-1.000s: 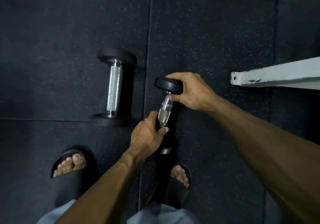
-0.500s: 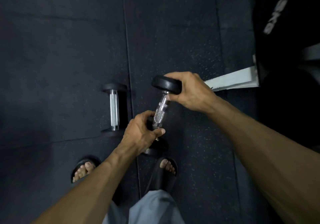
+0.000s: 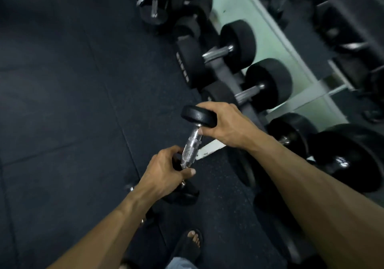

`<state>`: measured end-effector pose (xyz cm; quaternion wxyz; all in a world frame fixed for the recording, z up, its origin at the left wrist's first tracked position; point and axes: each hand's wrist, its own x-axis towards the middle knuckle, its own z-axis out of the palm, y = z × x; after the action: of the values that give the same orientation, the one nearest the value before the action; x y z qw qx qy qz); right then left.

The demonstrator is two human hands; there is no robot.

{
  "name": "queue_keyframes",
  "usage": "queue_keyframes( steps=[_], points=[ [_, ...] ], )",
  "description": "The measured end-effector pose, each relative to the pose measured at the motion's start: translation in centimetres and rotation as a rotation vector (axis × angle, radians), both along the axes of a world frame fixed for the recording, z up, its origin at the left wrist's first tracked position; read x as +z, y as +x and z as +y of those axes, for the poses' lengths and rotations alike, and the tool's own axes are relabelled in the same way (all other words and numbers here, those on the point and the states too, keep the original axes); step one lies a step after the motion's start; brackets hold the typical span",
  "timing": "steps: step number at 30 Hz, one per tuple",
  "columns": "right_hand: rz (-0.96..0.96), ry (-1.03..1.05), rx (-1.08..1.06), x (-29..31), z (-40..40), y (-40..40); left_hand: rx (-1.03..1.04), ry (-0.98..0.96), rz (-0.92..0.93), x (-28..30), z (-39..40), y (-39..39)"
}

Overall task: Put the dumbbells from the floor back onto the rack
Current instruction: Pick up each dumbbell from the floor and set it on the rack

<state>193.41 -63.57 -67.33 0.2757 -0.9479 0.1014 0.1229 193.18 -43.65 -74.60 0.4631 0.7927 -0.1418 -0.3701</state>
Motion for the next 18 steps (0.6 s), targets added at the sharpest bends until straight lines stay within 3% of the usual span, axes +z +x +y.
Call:
queue_keyframes(
  steps=[8,18],
  points=[
    [-0.14,-0.05,-0.132,11.0,-8.4,1.2,-0.182,-0.017,-0.119,11.3,-8.8,5.6],
    [-0.126,-0.065,-0.374,19.6,-19.0,-0.3,-0.37,-0.104,-0.106,19.2,-21.0,7.9]
  ],
)
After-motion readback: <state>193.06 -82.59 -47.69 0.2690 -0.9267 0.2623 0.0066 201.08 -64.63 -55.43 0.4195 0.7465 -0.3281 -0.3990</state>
